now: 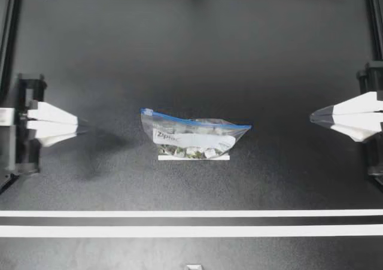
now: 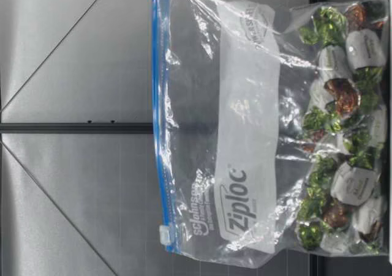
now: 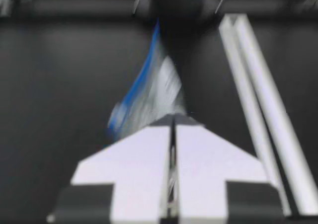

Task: Slide open the ziploc bag.

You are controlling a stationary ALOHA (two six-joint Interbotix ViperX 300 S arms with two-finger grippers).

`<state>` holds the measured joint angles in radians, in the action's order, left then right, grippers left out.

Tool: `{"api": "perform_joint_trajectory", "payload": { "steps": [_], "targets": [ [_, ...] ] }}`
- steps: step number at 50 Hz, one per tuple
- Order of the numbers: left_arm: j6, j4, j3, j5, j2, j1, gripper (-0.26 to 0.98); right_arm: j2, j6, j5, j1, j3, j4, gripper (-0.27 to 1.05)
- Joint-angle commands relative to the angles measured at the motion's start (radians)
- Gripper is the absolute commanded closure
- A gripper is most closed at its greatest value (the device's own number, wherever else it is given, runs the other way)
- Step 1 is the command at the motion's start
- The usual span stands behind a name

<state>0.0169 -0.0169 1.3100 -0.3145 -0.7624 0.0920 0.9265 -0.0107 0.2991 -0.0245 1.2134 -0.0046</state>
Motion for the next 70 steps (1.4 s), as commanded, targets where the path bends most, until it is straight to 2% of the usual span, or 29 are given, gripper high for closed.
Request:
{"api": "perform_joint_trajectory", "payload": {
  "steps": [1,9,13,16,23,28,30,46,54,59,70],
  "targets": [
    [0.003,-0.028,0.014,-0.077,0.101,0.049,0.89,-0.043,0.000,0.014,-0.031,-0.044,-0.002,0.93],
    [-0.006,-0.048,0.044,-0.371,0.330,0.054,0.84,-0.109,0.000,0.034,-0.060,-0.104,-0.002,0.93],
    [-0.012,-0.046,0.035,-0.459,0.422,0.054,0.79,-0.144,0.000,0.051,-0.071,-0.135,-0.002,0.93],
    [-0.015,-0.043,0.020,-0.486,0.465,0.054,0.73,-0.172,0.000,0.064,-0.077,-0.156,-0.002,0.92],
    [-0.028,-0.026,-0.031,-0.499,0.526,0.052,0.49,-0.247,0.000,0.091,-0.091,-0.196,-0.002,0.90],
    [-0.044,-0.025,-0.058,-0.514,0.560,0.052,0.30,-0.305,-0.002,0.112,-0.103,-0.225,-0.002,0.85],
    [-0.049,-0.021,-0.063,-0.528,0.574,0.052,0.28,-0.325,-0.002,0.118,-0.107,-0.238,-0.002,0.82],
    [-0.101,0.014,-0.127,-0.614,0.701,0.052,0.30,-0.502,-0.002,0.146,-0.114,-0.348,-0.025,0.47],
    [-0.101,0.014,-0.140,-0.621,0.713,0.052,0.34,-0.597,-0.002,0.146,-0.114,-0.403,-0.028,0.44],
    [-0.101,0.014,-0.140,-0.623,0.712,0.052,0.43,-0.649,-0.002,0.141,-0.112,-0.433,-0.032,0.43],
    [-0.101,0.015,-0.141,-0.638,0.710,0.052,0.76,-0.790,0.000,0.112,-0.110,-0.523,-0.063,0.41]
  ]
}}
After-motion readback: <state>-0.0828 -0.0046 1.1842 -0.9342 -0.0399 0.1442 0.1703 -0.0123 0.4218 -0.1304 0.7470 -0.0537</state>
